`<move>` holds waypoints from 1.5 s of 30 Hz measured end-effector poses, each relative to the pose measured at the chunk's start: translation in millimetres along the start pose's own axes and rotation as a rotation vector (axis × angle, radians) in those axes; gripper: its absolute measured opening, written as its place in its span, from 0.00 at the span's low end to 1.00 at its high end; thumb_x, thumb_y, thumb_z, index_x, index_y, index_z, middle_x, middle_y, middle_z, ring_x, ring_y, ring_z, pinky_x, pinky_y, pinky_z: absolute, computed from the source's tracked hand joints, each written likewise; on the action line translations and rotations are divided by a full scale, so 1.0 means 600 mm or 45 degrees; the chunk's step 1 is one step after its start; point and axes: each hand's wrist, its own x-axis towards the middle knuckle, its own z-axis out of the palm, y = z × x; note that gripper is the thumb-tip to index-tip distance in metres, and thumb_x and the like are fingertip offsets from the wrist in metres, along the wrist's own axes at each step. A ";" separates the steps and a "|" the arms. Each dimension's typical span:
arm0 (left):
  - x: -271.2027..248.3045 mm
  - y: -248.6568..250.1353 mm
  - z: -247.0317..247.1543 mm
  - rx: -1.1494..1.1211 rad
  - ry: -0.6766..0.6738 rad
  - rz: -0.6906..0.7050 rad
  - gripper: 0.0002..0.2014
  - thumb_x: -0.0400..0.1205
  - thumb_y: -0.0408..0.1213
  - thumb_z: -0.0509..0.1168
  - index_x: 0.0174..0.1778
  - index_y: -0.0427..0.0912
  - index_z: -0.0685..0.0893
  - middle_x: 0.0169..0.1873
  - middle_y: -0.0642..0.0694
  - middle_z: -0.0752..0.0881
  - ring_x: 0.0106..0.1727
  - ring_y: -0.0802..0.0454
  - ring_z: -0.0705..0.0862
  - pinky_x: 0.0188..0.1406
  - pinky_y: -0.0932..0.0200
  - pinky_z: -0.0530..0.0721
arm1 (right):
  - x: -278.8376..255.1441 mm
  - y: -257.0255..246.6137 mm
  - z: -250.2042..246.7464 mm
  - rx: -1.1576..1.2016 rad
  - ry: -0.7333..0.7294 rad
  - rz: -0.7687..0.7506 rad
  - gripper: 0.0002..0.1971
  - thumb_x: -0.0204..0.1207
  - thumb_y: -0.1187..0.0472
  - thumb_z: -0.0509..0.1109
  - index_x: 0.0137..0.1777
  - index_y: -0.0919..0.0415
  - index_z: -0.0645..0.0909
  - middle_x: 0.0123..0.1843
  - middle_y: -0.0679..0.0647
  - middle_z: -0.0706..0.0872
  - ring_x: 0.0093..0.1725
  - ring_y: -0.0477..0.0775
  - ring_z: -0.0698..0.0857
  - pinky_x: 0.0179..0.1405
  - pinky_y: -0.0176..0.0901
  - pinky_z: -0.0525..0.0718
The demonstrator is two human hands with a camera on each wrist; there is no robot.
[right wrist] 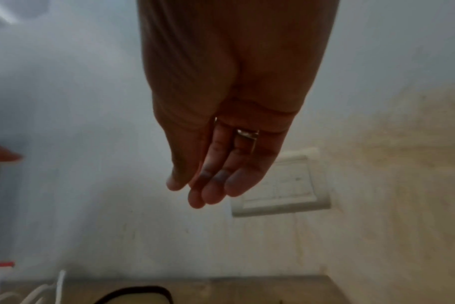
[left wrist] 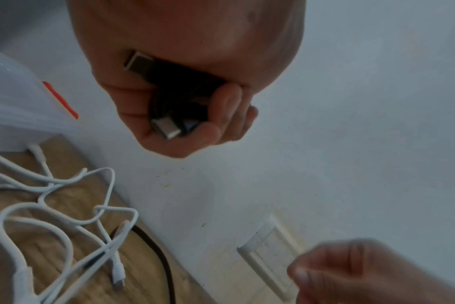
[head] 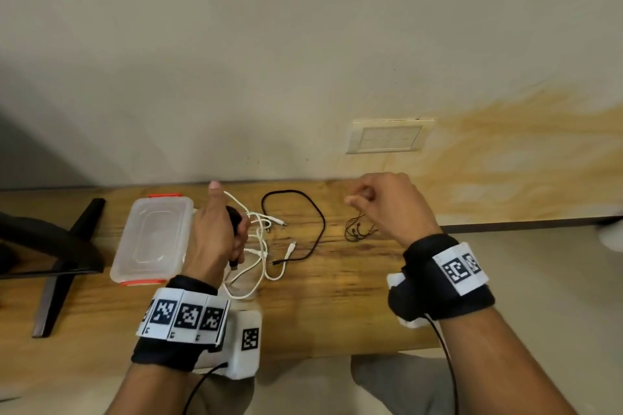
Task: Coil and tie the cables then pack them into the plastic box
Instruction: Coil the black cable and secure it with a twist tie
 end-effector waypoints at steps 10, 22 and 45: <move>0.006 -0.006 0.033 -0.148 -0.202 -0.120 0.37 0.89 0.60 0.39 0.23 0.40 0.74 0.13 0.48 0.66 0.14 0.51 0.63 0.19 0.58 0.65 | 0.009 0.079 0.035 -0.022 -0.245 0.114 0.03 0.78 0.54 0.77 0.50 0.48 0.90 0.41 0.45 0.90 0.47 0.48 0.89 0.53 0.52 0.89; -0.010 -0.009 0.059 0.117 -0.432 0.030 0.49 0.77 0.75 0.29 0.23 0.39 0.80 0.16 0.43 0.75 0.17 0.48 0.73 0.18 0.58 0.71 | -0.018 -0.099 0.062 0.850 -0.479 -0.242 0.20 0.77 0.64 0.78 0.69 0.54 0.85 0.44 0.42 0.93 0.41 0.48 0.92 0.45 0.48 0.92; 0.011 -0.022 0.083 0.077 -0.592 0.281 0.19 0.89 0.53 0.55 0.66 0.41 0.76 0.40 0.42 0.90 0.32 0.51 0.81 0.36 0.47 0.82 | 0.015 -0.035 0.069 1.118 -0.096 -0.030 0.09 0.77 0.68 0.77 0.56 0.61 0.89 0.44 0.52 0.94 0.33 0.46 0.90 0.38 0.36 0.88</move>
